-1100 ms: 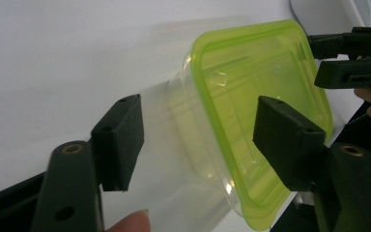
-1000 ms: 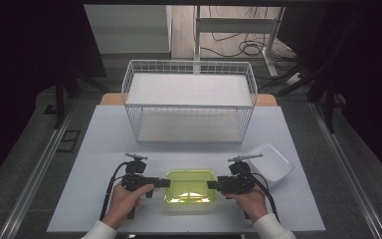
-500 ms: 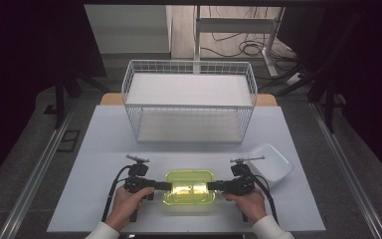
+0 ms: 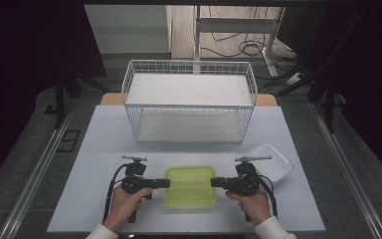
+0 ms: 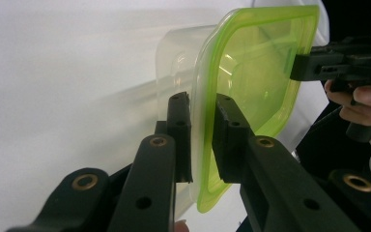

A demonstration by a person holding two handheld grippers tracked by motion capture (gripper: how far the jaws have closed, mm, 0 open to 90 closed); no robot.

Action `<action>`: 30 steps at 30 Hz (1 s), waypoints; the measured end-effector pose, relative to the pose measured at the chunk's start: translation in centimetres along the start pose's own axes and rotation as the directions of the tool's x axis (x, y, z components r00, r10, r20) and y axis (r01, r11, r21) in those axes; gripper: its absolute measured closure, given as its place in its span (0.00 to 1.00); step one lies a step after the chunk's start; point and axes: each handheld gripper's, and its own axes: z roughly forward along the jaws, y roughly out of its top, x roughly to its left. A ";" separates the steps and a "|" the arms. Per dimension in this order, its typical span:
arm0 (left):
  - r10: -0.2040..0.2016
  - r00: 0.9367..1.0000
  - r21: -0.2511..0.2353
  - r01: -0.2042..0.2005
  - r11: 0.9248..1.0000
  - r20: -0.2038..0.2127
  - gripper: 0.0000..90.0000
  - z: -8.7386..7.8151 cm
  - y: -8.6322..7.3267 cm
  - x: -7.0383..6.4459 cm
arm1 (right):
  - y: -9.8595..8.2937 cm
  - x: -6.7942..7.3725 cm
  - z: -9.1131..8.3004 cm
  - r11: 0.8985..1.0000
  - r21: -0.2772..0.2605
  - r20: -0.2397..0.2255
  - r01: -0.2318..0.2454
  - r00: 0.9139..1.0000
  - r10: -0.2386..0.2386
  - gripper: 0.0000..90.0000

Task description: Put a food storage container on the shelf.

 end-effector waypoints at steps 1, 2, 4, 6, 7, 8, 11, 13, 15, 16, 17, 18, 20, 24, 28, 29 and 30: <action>0.008 1.000 -0.006 -0.008 1.000 -0.002 0.88 -0.1 0.0 -0.2 | 0.1 0.1 -0.2 1.000 -0.007 0.000 0.013 1.000 -0.013 0.87; 0.016 1.000 -0.012 -0.016 1.000 -0.005 0.88 -0.2 0.0 -0.3 | 0.1 0.3 -0.3 1.000 -0.012 0.004 0.025 1.000 -0.025 0.87; 0.024 1.000 -0.016 -0.024 1.000 -0.006 0.88 -0.3 0.0 -0.4 | 0.2 0.4 -0.4 0.999 -0.017 0.005 0.034 0.999 -0.034 0.87; 0.042 0.999 -0.032 -0.042 0.999 -0.009 0.88 -0.6 0.1 -0.7 | 0.2 0.7 -0.6 0.998 -0.033 0.009 0.061 0.998 -0.060 0.87; 0.047 0.999 -0.035 -0.048 0.998 -0.011 0.88 -0.7 0.2 -0.8 | 0.3 0.8 -0.7 0.997 -0.038 0.013 0.069 0.998 -0.068 0.87; 0.052 0.999 -0.046 -0.053 0.998 -0.011 0.88 -0.8 0.2 -0.9 | 0.3 0.9 -0.8 0.996 -0.043 0.012 0.076 0.997 -0.075 0.87; 0.074 0.997 -0.061 -0.075 0.995 -0.016 0.88 -1.1 0.3 -1.3 | 0.4 1.2 -1.1 0.994 -0.062 0.019 0.095 0.995 -0.094 0.87; 0.077 0.997 -0.066 -0.078 0.995 -0.015 0.88 -1.3 0.4 -1.4 | 0.6 1.5 -1.4 0.991 -0.077 0.021 0.112 0.994 -0.111 0.87; 0.095 0.995 -0.076 -0.095 0.993 -0.010 0.88 -1.6 0.6 -1.7 | 0.8 1.8 -1.7 0.988 -0.090 0.024 0.127 0.992 -0.126 0.87; 0.095 0.995 -0.076 -0.095 0.993 -0.010 0.88 -1.6 0.6 -1.7 | 0.8 1.8 -1.7 0.988 -0.090 0.024 0.127 0.992 -0.126 0.87; 0.111 0.994 -0.082 -0.112 0.990 -0.014 0.88 -1.8 0.8 -2.0 | 0.9 2.0 -2.1 0.985 -0.102 0.025 0.140 0.990 -0.138 0.87; 0.111 0.994 -0.082 -0.112 0.990 -0.014 0.88 -1.8 0.8 -2.0 | 0.9 2.0 -2.1 0.985 -0.102 0.025 0.140 0.990 -0.138 0.87; 0.128 0.992 -0.089 -0.129 0.988 -0.024 0.88 -2.0 0.9 -2.4 | 1.1 2.3 -2.4 0.980 -0.114 0.033 0.162 0.987 -0.159 0.87; 0.137 0.990 -0.093 -0.139 0.986 -0.026 0.88 -2.1 1.1 -2.6 | 1.3 2.5 -2.7 0.976 -0.122 0.044 0.181 0.983 -0.177 0.87; 0.157 0.987 -0.101 -0.159 0.982 -0.027 0.88 -2.4 1.5 -3.1 | 1.5 2.7 -3.1 0.971 -0.143 0.046 0.194 0.981 -0.189 0.87; 0.160 0.987 -0.106 -0.162 0.981 -0.028 0.88 -2.4 1.7 -3.2 | 1.6 2.7 -3.3 0.969 -0.146 0.047 0.199 0.980 -0.194 0.87; 0.169 0.985 -0.106 -0.171 0.980 -0.029 0.88 -2.5 1.8 -3.3 | 1.6 2.8 -3.4 0.967 -0.153 0.048 0.202 0.979 -0.197 0.87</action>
